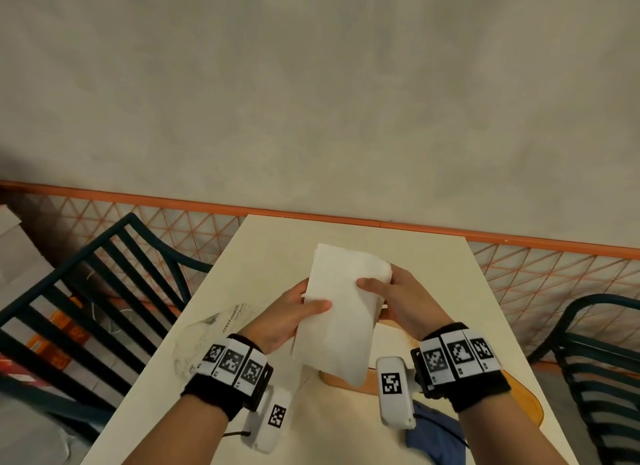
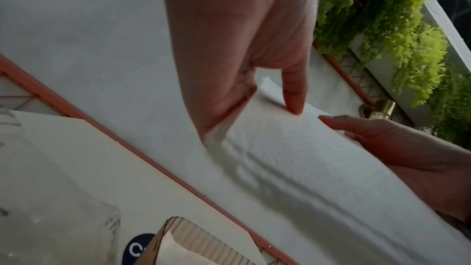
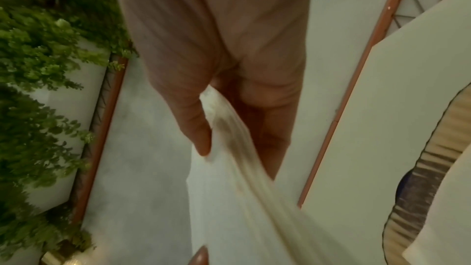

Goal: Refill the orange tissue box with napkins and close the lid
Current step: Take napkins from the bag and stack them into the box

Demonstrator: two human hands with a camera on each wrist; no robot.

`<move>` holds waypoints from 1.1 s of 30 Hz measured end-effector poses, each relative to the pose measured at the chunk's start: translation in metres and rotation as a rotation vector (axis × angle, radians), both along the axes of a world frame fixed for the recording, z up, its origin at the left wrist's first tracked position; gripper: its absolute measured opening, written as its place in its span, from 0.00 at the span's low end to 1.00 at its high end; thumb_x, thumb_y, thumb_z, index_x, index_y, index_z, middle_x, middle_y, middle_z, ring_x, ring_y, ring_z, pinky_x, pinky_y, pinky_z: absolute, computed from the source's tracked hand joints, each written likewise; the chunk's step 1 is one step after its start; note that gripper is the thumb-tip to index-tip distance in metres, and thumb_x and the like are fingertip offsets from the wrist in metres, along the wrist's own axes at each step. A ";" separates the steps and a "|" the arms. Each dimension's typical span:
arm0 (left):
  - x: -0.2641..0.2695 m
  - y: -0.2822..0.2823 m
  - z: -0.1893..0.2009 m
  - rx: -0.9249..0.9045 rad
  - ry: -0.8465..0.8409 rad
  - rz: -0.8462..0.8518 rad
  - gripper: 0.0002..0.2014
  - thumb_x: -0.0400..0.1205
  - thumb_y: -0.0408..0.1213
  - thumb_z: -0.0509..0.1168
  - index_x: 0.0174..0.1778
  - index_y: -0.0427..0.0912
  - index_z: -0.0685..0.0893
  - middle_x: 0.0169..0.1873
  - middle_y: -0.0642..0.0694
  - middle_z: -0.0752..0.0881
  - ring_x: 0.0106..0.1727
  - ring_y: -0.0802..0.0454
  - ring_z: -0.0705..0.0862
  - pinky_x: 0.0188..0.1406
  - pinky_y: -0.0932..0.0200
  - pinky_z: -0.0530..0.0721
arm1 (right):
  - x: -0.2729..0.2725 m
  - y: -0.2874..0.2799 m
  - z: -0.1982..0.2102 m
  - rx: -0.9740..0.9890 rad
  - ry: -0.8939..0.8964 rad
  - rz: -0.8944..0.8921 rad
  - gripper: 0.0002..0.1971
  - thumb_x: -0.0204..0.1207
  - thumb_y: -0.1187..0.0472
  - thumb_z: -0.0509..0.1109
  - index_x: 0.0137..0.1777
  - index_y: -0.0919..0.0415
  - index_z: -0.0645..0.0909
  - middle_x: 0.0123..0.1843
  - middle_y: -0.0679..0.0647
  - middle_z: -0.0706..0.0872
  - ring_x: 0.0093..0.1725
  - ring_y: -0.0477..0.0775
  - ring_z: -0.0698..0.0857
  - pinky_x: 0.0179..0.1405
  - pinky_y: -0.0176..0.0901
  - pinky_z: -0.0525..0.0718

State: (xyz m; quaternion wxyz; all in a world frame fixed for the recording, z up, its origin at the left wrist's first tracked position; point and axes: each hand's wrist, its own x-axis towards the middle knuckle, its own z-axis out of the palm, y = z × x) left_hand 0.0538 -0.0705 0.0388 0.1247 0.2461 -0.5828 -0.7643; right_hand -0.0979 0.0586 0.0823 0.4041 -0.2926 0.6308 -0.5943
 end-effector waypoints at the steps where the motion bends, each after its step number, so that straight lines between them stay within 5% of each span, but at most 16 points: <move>1: 0.000 0.000 -0.002 0.024 0.001 0.015 0.15 0.80 0.35 0.66 0.63 0.47 0.78 0.59 0.44 0.86 0.59 0.46 0.85 0.55 0.50 0.85 | -0.004 0.002 -0.001 -0.026 -0.026 -0.042 0.15 0.76 0.66 0.69 0.63 0.61 0.77 0.55 0.59 0.87 0.50 0.58 0.88 0.35 0.48 0.87; 6: -0.004 0.008 -0.023 0.393 0.170 0.160 0.11 0.75 0.39 0.69 0.52 0.44 0.81 0.51 0.44 0.86 0.50 0.48 0.84 0.43 0.53 0.81 | -0.020 0.019 -0.016 -0.083 -0.205 -0.132 0.20 0.73 0.71 0.70 0.65 0.64 0.74 0.61 0.62 0.85 0.58 0.64 0.85 0.49 0.59 0.88; 10: -0.010 0.009 -0.014 0.241 0.077 0.151 0.03 0.80 0.32 0.66 0.42 0.45 0.82 0.39 0.47 0.87 0.37 0.52 0.86 0.35 0.57 0.82 | -0.031 0.040 -0.023 0.131 -0.134 0.042 0.27 0.63 0.64 0.78 0.64 0.61 0.78 0.60 0.59 0.88 0.59 0.63 0.86 0.52 0.57 0.87; 15: -0.016 0.001 0.003 0.051 -0.086 0.088 0.09 0.81 0.39 0.66 0.56 0.47 0.82 0.47 0.44 0.87 0.44 0.48 0.85 0.44 0.54 0.84 | -0.034 0.050 -0.027 0.240 -0.096 0.146 0.21 0.69 0.62 0.76 0.63 0.61 0.81 0.59 0.58 0.89 0.60 0.62 0.86 0.63 0.60 0.83; 19: -0.015 0.011 0.001 0.342 -0.069 0.102 0.18 0.83 0.55 0.58 0.58 0.46 0.83 0.48 0.43 0.87 0.48 0.46 0.86 0.42 0.53 0.84 | -0.033 0.050 -0.031 0.138 -0.184 -0.034 0.16 0.77 0.67 0.67 0.65 0.65 0.78 0.59 0.61 0.89 0.59 0.63 0.87 0.57 0.56 0.84; 22: -0.020 0.021 -0.007 0.218 -0.142 0.133 0.21 0.83 0.47 0.61 0.71 0.45 0.74 0.57 0.43 0.84 0.52 0.45 0.84 0.41 0.53 0.85 | -0.024 0.047 -0.030 0.177 -0.156 -0.021 0.15 0.78 0.65 0.68 0.64 0.63 0.79 0.59 0.61 0.88 0.59 0.63 0.87 0.56 0.53 0.85; 27: -0.025 0.014 -0.008 0.140 -0.129 0.271 0.23 0.84 0.34 0.61 0.75 0.47 0.67 0.54 0.44 0.81 0.50 0.47 0.82 0.42 0.50 0.84 | -0.030 0.040 -0.034 0.166 -0.205 -0.166 0.20 0.77 0.69 0.66 0.69 0.64 0.71 0.64 0.63 0.83 0.60 0.64 0.83 0.49 0.53 0.85; 30: -0.030 0.015 -0.012 -0.001 -0.188 0.194 0.27 0.83 0.33 0.62 0.78 0.50 0.63 0.62 0.43 0.79 0.59 0.43 0.80 0.54 0.46 0.83 | -0.026 0.034 -0.038 0.281 -0.087 -0.086 0.25 0.77 0.70 0.66 0.72 0.59 0.66 0.66 0.59 0.80 0.62 0.63 0.81 0.57 0.55 0.83; 33: -0.041 0.010 -0.021 -0.174 -0.247 0.220 0.31 0.82 0.31 0.63 0.79 0.52 0.59 0.69 0.42 0.76 0.67 0.41 0.77 0.68 0.42 0.78 | -0.039 0.026 -0.039 0.295 0.002 -0.236 0.29 0.75 0.73 0.67 0.75 0.61 0.62 0.64 0.63 0.79 0.62 0.66 0.80 0.58 0.58 0.82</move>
